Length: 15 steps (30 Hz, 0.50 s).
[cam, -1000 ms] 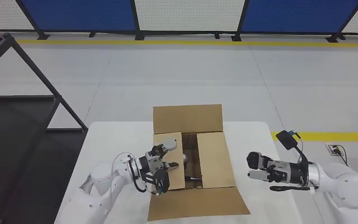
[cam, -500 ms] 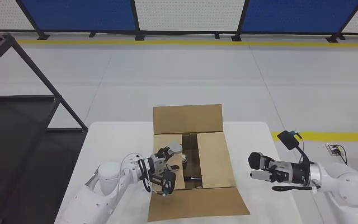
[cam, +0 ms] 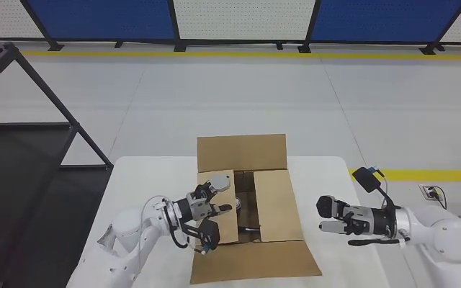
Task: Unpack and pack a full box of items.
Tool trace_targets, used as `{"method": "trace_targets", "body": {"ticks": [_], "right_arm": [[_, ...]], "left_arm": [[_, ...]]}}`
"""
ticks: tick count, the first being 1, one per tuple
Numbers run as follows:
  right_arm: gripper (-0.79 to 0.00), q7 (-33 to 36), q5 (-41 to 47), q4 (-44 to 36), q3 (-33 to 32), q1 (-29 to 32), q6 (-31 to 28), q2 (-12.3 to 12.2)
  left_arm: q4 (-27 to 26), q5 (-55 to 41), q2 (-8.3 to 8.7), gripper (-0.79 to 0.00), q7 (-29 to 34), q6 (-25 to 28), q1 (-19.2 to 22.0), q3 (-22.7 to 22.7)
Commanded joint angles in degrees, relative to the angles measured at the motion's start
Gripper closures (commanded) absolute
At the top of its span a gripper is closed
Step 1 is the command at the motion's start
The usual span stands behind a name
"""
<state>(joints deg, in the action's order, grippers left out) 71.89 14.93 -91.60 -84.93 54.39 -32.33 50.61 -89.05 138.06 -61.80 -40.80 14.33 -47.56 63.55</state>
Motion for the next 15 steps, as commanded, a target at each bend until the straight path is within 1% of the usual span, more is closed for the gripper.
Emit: {"method": "trace_targets", "body": {"ticks": [1, 5, 8, 11, 15], "right_arm": [[-0.785, 0.5, 0.3, -0.5, 0.2, -0.6, 0.4, -0.2], [-0.785, 1.0, 1.5, -1.6, 0.8, -1.4, 1.0, -0.6], [-0.785, 1.5, 3.7, -2.5, 1.6, -2.0, 1.4, -1.0], [-0.785, 2.5, 9.1, -5.9, 3.4, -3.1, 2.4, -1.7], [-0.785, 3.9, 11.8, -10.0, 4.2, -4.2, 3.8, -3.5]], "left_arm": [[-1.8, -0.8, 0.31, -0.785, 0.0, -0.4, -1.0, 1.7], [-5.3, -2.5, 0.97, -0.785, -0.2, -2.1, -3.1, 5.4], [-7.7, -5.3, 1.44, -0.785, -0.5, -4.2, -5.5, 9.1], [-9.9, -8.4, 2.01, -0.785, -1.0, -6.6, -9.0, 14.0], [-12.8, -11.3, 2.95, -0.785, -2.9, -9.5, -14.8, 22.0]]}}
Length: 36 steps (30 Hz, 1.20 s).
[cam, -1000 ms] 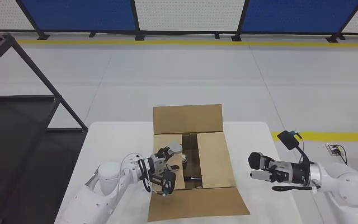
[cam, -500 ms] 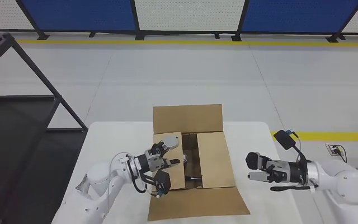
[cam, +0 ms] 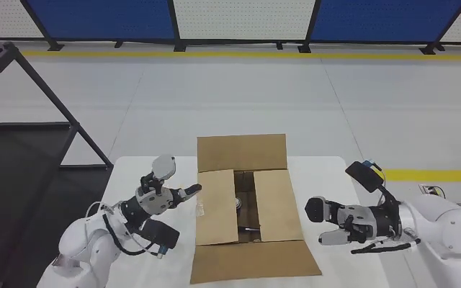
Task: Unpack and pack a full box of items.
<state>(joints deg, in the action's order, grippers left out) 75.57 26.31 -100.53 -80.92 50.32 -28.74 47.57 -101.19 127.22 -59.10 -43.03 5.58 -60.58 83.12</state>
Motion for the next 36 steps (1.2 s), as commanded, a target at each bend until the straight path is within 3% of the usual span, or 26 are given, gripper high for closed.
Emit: {"method": "trace_targets", "body": {"ticks": [1, 7, 9, 22, 28, 36], "right_arm": [[-0.785, 0.6, 0.8, -2.6, 0.5, -0.2, 0.6, -1.0], [-0.785, 4.0, -1.0, -10.2, 2.8, 0.1, 4.0, -5.2], [-0.785, 3.7, -2.0, -8.9, 2.5, 0.4, 3.6, -6.3], [-0.785, 2.9, -1.3, -10.4, 3.2, 1.3, 2.9, -6.2], [-0.785, 2.7, -2.0, -12.2, 4.3, 5.0, 2.7, -7.2], [-0.785, -2.3, -6.8, -16.4, 3.5, 15.6, -2.3, -10.0]], "left_arm": [[-1.2, -0.4, 0.5, -0.785, -1.7, -1.4, -3.2, 4.5], [-1.6, -2.3, 1.41, -0.785, -4.2, -5.1, -11.6, 15.1], [-1.0, -4.0, 1.54, -0.785, -4.6, -4.7, -14.2, 17.7], [-1.3, -2.7, 1.52, -0.785, -3.6, -5.9, -14.3, 17.4], [1.2, -5.0, 1.36, -0.785, -0.9, -5.1, -10.8, 15.4], [6.7, -3.6, 1.51, -0.785, -1.6, -3.8, -3.1, 12.0]]}}
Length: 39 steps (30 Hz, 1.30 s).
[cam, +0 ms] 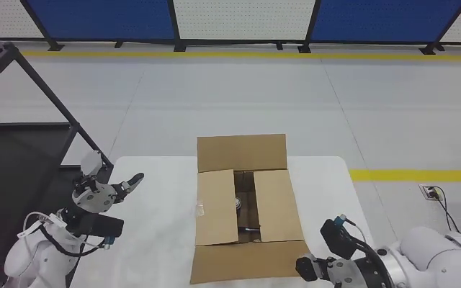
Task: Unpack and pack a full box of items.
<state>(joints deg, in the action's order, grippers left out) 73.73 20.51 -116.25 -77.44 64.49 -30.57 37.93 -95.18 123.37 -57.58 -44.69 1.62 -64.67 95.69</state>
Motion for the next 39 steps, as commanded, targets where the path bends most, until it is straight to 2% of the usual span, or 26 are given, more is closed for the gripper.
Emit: {"method": "trace_targets", "body": {"ticks": [1, 7, 12, 18, 26, 36, 39], "right_arm": [[-0.785, -0.9, -2.0, -1.4, 0.1, 2.6, -0.9, -0.8], [-0.785, -2.5, -7.8, -5.9, 1.7, 6.8, -2.5, -4.0], [-0.785, -2.7, -11.0, -1.3, 2.3, 8.0, -2.7, -5.5], [-0.785, -5.5, -10.6, 2.0, 3.2, 6.7, -3.4, -5.2], [-0.785, -9.5, -10.6, 3.6, 4.3, 3.4, 0.3, -4.4], [-0.785, -12.3, -8.3, 6.0, 6.1, -4.0, 2.6, -2.9], [-0.785, -13.2, -9.0, 6.2, 7.7, -7.7, 5.9, -2.2]], "left_arm": [[1.4, 0.4, -0.02, -0.785, 0.2, 0.2, 2.0, -1.2], [5.4, 0.8, -0.24, -0.785, 1.7, -0.1, 6.5, -4.4], [7.0, 0.1, -0.44, -0.785, 2.9, -1.3, 8.1, -5.8], [7.4, -0.6, -0.37, -0.785, 3.4, -2.0, 8.7, -5.4], [7.7, -0.5, -0.08, -0.785, 3.8, -2.2, 8.4, -4.5], [7.1, -1.0, 0.17, -0.785, 4.3, -3.1, 6.6, -3.3], [7.0, -1.5, 0.23, -0.785, 4.5, -3.3, 6.0, -2.8]]}}
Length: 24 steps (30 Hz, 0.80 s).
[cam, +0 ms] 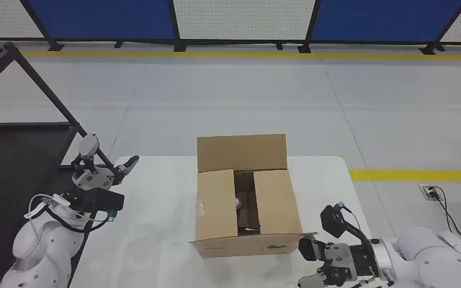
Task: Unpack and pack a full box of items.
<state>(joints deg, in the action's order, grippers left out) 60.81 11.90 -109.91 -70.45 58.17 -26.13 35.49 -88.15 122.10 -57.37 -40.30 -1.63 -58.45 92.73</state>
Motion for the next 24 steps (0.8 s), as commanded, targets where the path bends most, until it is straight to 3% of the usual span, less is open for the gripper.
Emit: {"method": "trace_targets", "body": {"ticks": [1, 7, 18, 24], "right_arm": [[-0.785, -0.8, -1.3, -0.1, 1.5, -2.7, 2.9, 0.5], [-0.785, -1.1, -3.7, 2.8, 9.2, -11.2, 7.9, 3.1], [-0.785, -1.1, -3.7, 2.8, 9.2, -11.2, 7.9, 3.1], [-0.785, -5.4, -2.7, 0.6, 9.2, -10.8, 9.9, 3.6]], "left_arm": [[-0.2, -0.4, 0.03, -0.785, 0.2, -0.2, -0.4, 0.3], [-0.2, -1.5, 0.1, -0.785, 0.5, -0.7, -1.5, 1.1], [0.3, -2.5, 0.2, -0.785, 0.7, -1.0, -2.6, 1.9], [0.3, -2.5, 0.2, -0.785, 0.7, -1.0, -2.6, 1.9]]}}
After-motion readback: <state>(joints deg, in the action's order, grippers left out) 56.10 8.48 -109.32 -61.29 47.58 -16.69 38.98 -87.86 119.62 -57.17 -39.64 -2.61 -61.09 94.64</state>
